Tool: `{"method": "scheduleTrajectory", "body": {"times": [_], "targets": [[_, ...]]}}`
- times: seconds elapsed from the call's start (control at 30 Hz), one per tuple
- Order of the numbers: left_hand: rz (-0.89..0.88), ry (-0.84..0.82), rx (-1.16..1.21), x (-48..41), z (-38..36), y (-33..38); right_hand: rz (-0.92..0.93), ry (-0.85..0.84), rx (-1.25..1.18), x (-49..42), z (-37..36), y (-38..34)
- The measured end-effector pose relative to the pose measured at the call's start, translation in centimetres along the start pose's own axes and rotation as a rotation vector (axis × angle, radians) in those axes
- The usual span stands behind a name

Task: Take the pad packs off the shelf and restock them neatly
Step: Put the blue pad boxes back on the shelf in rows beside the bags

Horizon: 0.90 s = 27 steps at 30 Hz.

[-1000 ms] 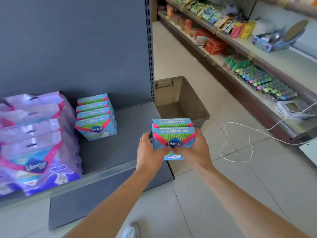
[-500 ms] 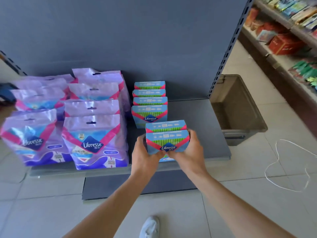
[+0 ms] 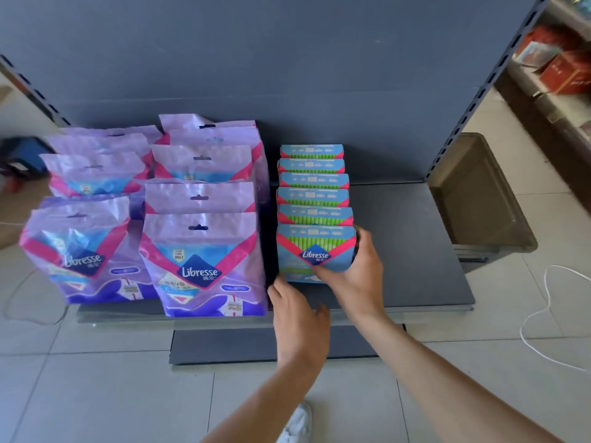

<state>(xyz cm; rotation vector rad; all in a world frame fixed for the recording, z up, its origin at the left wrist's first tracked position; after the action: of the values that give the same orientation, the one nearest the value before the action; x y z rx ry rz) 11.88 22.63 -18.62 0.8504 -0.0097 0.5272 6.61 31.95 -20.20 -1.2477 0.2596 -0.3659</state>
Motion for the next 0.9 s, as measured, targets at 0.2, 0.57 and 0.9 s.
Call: {"method": "scheduleTrajectory", "body": {"times": [0.2,0.57,0.9], "targets": [[-0.128,-0.069,-0.104,0.7,0.1,-0.5,0.045,0.037,0.052,-0.8,-1.1,0.1],[-0.481,-0.091,-0.297,0.9,0.6,-1.1,0.101,-0.154,0.507,2.9,3.5,1.9],[-1.057,-0.306,-0.574,5.1,-2.2,-2.2,0.361,-0.401,0.822,8.6,14.8,4.5]]}}
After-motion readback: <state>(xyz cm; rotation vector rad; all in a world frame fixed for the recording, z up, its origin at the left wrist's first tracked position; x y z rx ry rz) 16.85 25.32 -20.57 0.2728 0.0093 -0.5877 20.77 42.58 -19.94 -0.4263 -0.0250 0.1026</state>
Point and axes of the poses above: each hand's wrist, its own x-axis away from the middle knuckle, its own z-axis out of the back of the hand, y = z × x, the point moved 1 cm from there along -x, towards the middle knuckle, and after that the axes turned 10 degrees about y, right-handed, at the moved point
